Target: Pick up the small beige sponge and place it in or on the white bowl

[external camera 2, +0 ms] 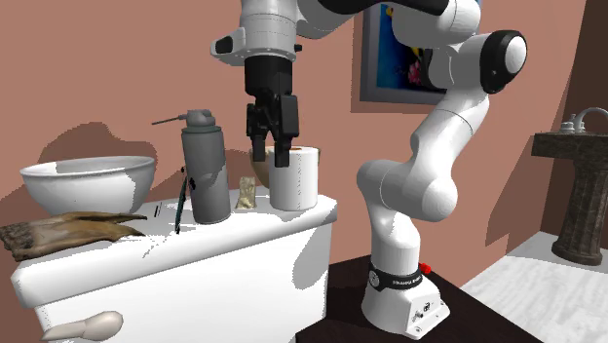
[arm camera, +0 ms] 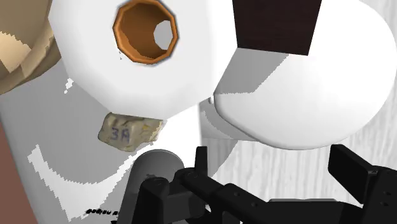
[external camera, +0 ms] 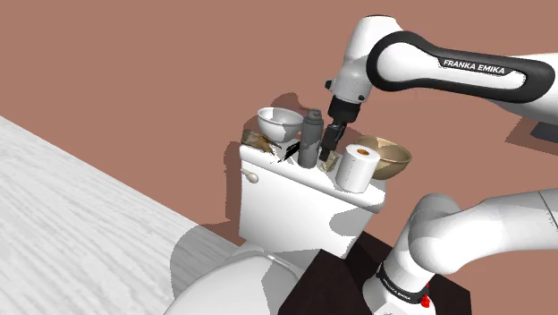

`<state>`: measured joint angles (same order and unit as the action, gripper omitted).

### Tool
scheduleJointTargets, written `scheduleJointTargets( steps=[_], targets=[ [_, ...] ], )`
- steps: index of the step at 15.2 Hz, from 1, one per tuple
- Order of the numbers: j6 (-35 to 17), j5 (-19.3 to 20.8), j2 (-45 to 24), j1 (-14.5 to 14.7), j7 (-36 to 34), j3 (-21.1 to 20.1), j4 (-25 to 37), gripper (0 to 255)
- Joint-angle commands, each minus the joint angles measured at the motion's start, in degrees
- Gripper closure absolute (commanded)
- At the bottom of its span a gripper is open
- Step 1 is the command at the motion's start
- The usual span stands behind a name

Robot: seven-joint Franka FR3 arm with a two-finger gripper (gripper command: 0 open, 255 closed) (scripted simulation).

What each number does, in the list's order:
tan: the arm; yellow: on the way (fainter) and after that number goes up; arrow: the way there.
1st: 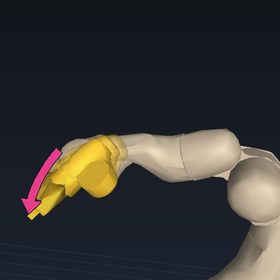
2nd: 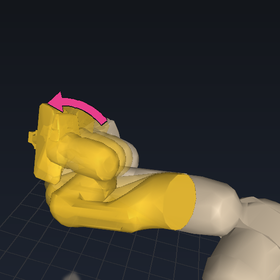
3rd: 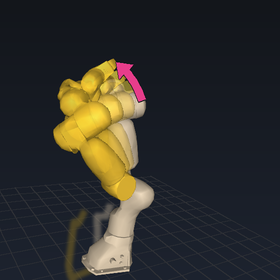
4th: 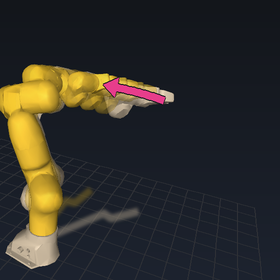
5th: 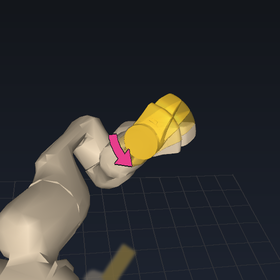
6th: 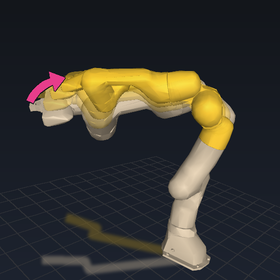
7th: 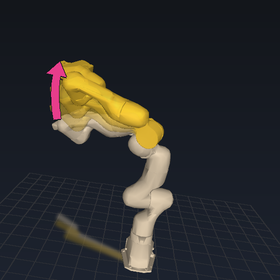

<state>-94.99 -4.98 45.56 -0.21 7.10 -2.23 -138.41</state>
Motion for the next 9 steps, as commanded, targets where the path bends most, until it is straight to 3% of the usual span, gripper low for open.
scheduleJointTargets(
  steps=[1,9],
  targets=[
    [0.00,0.00,0.00,0.00,0.00,0.00,0.00,0],
    [-3.20,0.70,-4.80,-3.92,11.87,14.67,-0.95,0]
  ],
)
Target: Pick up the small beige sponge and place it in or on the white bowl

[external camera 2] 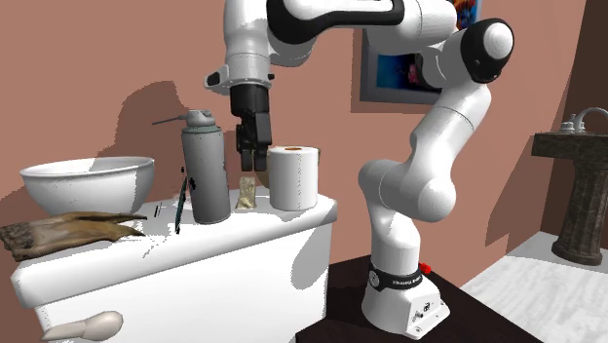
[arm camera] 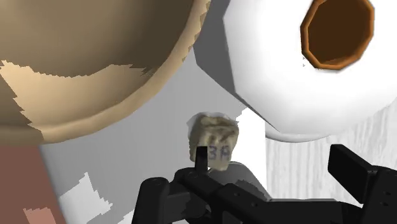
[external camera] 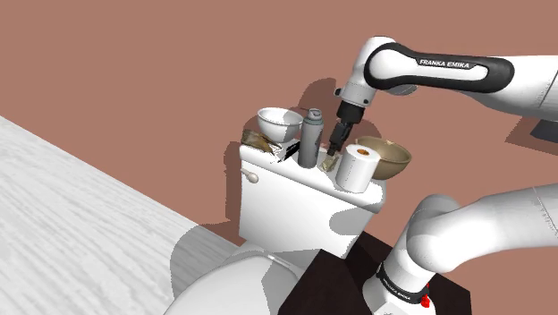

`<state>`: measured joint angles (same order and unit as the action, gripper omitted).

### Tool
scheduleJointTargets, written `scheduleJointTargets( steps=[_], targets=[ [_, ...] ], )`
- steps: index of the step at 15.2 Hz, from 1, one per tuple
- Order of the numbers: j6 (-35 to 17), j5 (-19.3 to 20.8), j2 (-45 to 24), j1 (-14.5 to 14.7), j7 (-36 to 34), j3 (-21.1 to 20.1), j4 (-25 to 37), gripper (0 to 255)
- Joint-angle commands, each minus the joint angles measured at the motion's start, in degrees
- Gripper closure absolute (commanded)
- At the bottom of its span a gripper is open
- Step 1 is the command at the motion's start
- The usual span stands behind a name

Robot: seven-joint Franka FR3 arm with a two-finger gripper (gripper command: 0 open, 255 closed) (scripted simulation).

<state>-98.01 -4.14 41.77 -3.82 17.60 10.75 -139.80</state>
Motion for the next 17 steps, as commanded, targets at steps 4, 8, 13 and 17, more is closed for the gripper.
scheduleJointTargets(
  steps=[4,8,13,17],
  targets=[
    [-1.77,-0.37,-3.55,-1.11,4.94,5.84,0.20,0],
    [-4.83,-0.54,-3.48,-1.04,4.97,5.64,-2.91,0],
    [-6.84,-0.68,-3.55,-0.96,5.01,5.52,-4.84,0],
    [-6.84,-0.68,-3.55,-0.96,5.01,5.52,-4.83,0]
  ],
)
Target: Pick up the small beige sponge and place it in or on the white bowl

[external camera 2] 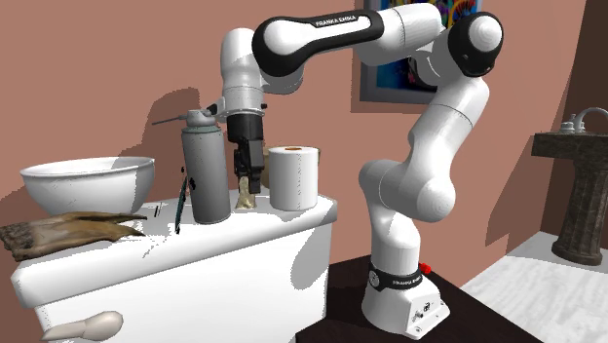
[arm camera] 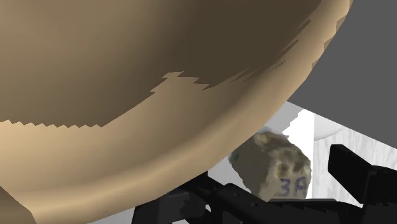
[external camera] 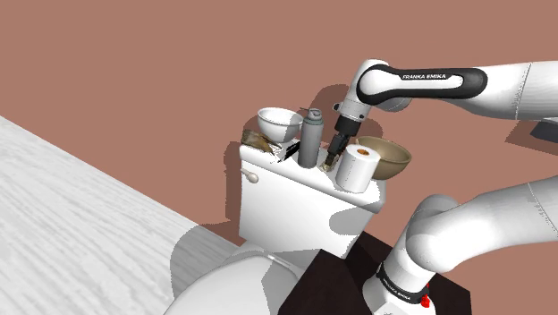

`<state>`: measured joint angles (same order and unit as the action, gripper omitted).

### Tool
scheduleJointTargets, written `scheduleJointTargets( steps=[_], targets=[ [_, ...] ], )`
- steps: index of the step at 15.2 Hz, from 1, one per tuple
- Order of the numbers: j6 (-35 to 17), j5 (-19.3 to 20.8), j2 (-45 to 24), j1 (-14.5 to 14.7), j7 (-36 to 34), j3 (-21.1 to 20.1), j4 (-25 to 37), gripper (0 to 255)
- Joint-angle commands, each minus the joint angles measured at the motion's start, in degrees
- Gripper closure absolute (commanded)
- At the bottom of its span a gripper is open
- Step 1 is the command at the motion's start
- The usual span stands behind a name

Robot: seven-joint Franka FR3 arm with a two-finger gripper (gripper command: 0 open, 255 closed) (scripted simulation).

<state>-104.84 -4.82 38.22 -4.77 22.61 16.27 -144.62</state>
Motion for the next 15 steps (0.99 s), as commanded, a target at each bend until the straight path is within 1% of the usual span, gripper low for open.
scheduleJointTargets(
  steps=[1,2,11,15],
  targets=[
    [0.00,0.00,0.00,0.00,0.00,0.00,0.00,0],
    [0.00,0.00,0.00,0.00,0.00,0.00,0.00,255],
    [-0.01,0.00,0.01,-0.01,0.00,0.00,-0.02,255],
    [3.07,-0.10,0.31,0.11,-0.65,-0.34,2.83,255]
  ],
)
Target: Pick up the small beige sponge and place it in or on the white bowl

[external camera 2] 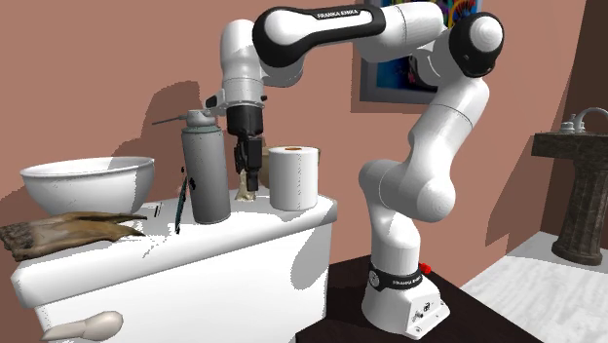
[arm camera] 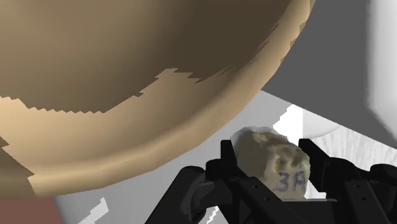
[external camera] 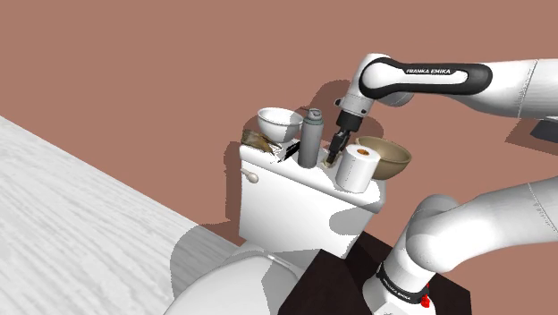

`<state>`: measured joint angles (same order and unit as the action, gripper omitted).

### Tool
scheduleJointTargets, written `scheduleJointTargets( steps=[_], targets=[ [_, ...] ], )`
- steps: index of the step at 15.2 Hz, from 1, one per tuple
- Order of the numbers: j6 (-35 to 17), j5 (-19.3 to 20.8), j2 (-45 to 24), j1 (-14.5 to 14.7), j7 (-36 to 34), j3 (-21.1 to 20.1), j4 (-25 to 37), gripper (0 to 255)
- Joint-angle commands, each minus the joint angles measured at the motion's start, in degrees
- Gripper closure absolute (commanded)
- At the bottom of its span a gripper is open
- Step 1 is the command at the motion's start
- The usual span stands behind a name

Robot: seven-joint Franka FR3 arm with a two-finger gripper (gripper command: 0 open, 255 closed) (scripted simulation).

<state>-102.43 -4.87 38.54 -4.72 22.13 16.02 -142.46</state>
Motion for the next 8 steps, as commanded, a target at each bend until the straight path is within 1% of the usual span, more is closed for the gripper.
scheduleJointTargets(
  steps=[1,8],
  targets=[
    [1.42,-0.07,0.03,0.08,-0.32,-0.16,1.40,255],
    [6.60,-0.33,-0.07,0.39,-1.37,-0.62,6.80,255]
  ],
)
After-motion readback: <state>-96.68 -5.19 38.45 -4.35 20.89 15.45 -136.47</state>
